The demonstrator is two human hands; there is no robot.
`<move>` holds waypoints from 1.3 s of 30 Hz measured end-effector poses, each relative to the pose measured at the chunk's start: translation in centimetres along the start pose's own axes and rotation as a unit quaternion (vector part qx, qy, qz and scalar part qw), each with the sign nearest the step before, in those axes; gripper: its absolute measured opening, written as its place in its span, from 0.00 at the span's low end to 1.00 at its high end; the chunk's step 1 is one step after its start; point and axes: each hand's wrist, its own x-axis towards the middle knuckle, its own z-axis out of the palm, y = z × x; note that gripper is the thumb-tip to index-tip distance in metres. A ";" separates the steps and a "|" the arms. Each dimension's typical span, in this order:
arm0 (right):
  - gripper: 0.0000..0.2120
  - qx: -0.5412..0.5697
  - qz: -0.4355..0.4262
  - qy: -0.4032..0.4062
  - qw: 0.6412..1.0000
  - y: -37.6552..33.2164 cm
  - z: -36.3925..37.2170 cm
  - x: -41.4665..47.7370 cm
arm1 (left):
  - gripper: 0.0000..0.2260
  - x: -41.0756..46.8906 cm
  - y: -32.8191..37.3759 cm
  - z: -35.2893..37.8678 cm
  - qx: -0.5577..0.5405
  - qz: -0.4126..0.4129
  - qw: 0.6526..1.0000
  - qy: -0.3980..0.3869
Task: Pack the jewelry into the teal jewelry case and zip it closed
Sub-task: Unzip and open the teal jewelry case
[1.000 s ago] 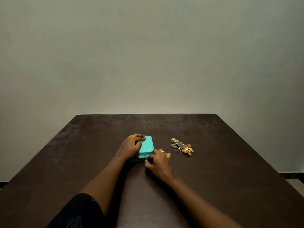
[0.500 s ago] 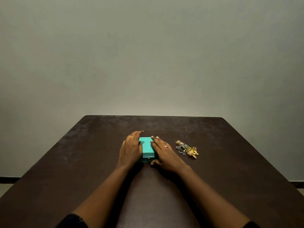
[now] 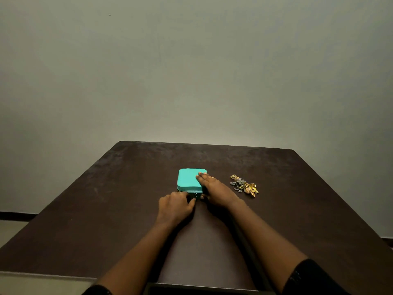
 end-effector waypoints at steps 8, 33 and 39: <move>0.34 0.012 0.008 -0.014 1.000 0.2 0.3 0.0 | 0.16 0.5 1.3 0.5 -0.014 -0.001 1.000 -0.018; 0.30 0.059 0.024 0.022 0.998 0.7 0.3 0.4 | 0.13 4.6 -6.4 -0.5 -0.039 -0.004 0.999 0.006; 0.29 0.104 0.017 0.041 0.994 1.2 0.4 0.3 | 0.13 6.5 -6.6 0.1 -0.043 -0.008 0.999 0.009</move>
